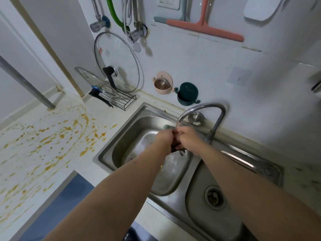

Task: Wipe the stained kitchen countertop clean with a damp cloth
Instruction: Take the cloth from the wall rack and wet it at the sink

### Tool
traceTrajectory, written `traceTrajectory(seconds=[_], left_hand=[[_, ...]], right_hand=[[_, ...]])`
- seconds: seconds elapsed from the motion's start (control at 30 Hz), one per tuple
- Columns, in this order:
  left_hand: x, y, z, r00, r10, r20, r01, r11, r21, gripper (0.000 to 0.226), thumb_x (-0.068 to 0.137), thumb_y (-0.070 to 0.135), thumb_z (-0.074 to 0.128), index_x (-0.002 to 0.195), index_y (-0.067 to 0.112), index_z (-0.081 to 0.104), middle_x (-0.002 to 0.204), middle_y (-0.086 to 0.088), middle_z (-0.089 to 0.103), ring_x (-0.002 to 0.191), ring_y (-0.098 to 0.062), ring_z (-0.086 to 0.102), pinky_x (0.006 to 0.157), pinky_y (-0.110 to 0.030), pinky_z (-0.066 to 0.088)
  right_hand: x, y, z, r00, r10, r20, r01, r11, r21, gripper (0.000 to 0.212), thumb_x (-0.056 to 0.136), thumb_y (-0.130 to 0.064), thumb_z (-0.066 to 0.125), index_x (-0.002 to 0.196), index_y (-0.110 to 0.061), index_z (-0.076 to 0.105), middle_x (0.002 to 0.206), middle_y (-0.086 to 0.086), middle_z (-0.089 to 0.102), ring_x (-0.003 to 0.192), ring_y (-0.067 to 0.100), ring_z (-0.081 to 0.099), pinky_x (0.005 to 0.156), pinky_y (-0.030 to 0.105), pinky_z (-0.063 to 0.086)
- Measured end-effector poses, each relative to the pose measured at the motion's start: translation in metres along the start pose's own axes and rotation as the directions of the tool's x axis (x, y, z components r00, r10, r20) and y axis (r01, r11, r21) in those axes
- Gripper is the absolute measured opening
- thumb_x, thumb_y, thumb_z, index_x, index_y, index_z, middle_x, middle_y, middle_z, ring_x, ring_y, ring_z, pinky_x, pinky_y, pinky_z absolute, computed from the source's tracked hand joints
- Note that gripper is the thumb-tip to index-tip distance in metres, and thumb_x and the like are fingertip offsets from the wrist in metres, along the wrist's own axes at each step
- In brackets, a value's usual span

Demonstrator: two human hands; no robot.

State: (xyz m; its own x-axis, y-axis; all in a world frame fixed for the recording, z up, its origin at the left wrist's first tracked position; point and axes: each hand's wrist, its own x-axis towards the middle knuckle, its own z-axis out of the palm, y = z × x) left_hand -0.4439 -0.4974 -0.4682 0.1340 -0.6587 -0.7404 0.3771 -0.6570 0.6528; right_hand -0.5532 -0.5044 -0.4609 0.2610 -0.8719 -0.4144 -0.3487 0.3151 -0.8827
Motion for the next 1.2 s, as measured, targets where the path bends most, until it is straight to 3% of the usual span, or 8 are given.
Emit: traceTrajectory(seconds=[0.1,0.2,0.33,0.43,0.6,0.9,1.1,1.2], left_hand=[[0.007,0.002,0.014,0.986,0.169,0.005,-0.159,0.917,0.365,0.03,0.104,0.021,0.049,0.111,0.001,0.07,0.101,-0.02,0.073,0.091,-0.035,0.072,0.081,-0.049,0.062],[0.0,0.012,0.024,0.915,0.295,0.276,-0.385,0.434,0.814,0.031,0.105,0.018,0.046,0.123,0.005,0.068,0.113,-0.014,0.07,0.108,-0.031,0.066,0.086,-0.034,0.053],[-0.002,0.032,0.014,0.879,0.237,0.413,-0.456,0.169,0.874,0.035,0.103,0.013,0.047,0.131,0.002,0.065,0.131,-0.02,0.064,0.121,-0.033,0.06,0.1,-0.037,0.045],[0.004,0.042,-0.012,0.891,0.245,0.383,-0.443,0.277,0.853,0.026,0.1,0.016,0.058,0.114,0.0,0.072,0.095,-0.013,0.069,0.087,-0.026,0.064,0.075,-0.031,0.048],[0.006,0.047,-0.051,0.932,0.283,0.228,-0.353,0.558,0.751,0.022,0.086,0.017,0.082,0.092,-0.002,0.075,0.067,-0.002,0.063,0.055,-0.01,0.056,0.053,-0.019,0.044],[0.007,0.037,-0.092,0.976,0.151,0.158,-0.201,0.908,0.368,0.019,0.094,-0.003,0.066,0.113,-0.005,0.068,0.106,-0.023,0.074,0.088,-0.034,0.075,0.066,-0.038,0.062],[0.004,0.027,-0.053,0.983,0.125,0.132,-0.153,0.961,0.229,0.014,0.101,0.001,0.058,0.112,-0.006,0.065,0.1,-0.026,0.07,0.08,-0.034,0.072,0.057,-0.041,0.063],[-0.001,0.023,-0.024,0.979,0.111,0.173,-0.142,0.973,0.18,0.02,0.098,0.003,0.059,0.111,-0.01,0.066,0.102,-0.03,0.07,0.09,-0.042,0.072,0.074,-0.052,0.064]], right_hand=[[0.003,0.006,-0.019,0.975,0.016,-0.224,-0.044,0.991,-0.124,0.027,0.088,-0.006,0.052,0.092,-0.022,0.072,0.077,0.007,0.075,0.071,0.021,0.072,0.057,0.035,0.059],[0.006,0.011,-0.032,0.976,-0.062,-0.209,0.0,0.958,-0.287,0.046,0.086,-0.001,0.052,0.117,-0.033,0.063,0.118,-0.01,0.064,0.107,0.011,0.059,0.08,0.03,0.049],[0.013,-0.002,-0.033,0.991,-0.116,-0.069,0.087,0.938,-0.337,0.057,0.084,0.001,0.047,0.119,-0.039,0.067,0.121,-0.015,0.056,0.114,0.013,0.053,0.096,0.038,0.049],[0.022,-0.015,-0.027,0.988,-0.146,-0.041,0.124,0.932,-0.34,0.02,0.092,-0.013,0.06,0.083,-0.027,0.071,0.086,-0.004,0.07,0.088,0.02,0.066,0.077,0.036,0.052],[0.034,-0.024,-0.008,0.988,-0.152,-0.002,0.143,0.939,-0.312,0.012,0.088,-0.031,0.068,0.082,-0.023,0.074,0.082,0.0,0.074,0.084,0.022,0.07,0.081,0.042,0.055],[0.033,-0.027,0.0,0.969,-0.146,-0.197,0.094,0.964,-0.249,0.031,0.1,-0.032,0.057,0.085,-0.007,0.065,0.074,0.002,0.064,0.068,0.02,0.058,0.066,0.035,0.045],[0.018,-0.021,-0.007,0.95,-0.014,-0.311,-0.009,0.997,-0.072,0.016,0.096,-0.02,0.062,0.083,-0.026,0.068,0.083,-0.004,0.068,0.075,0.017,0.062,0.067,0.032,0.05],[0.005,-0.021,-0.006,0.975,-0.014,-0.223,0.001,0.998,-0.061,0.01,0.097,-0.022,0.064,0.092,-0.023,0.073,0.092,0.008,0.072,0.082,0.025,0.068,0.074,0.041,0.059]])
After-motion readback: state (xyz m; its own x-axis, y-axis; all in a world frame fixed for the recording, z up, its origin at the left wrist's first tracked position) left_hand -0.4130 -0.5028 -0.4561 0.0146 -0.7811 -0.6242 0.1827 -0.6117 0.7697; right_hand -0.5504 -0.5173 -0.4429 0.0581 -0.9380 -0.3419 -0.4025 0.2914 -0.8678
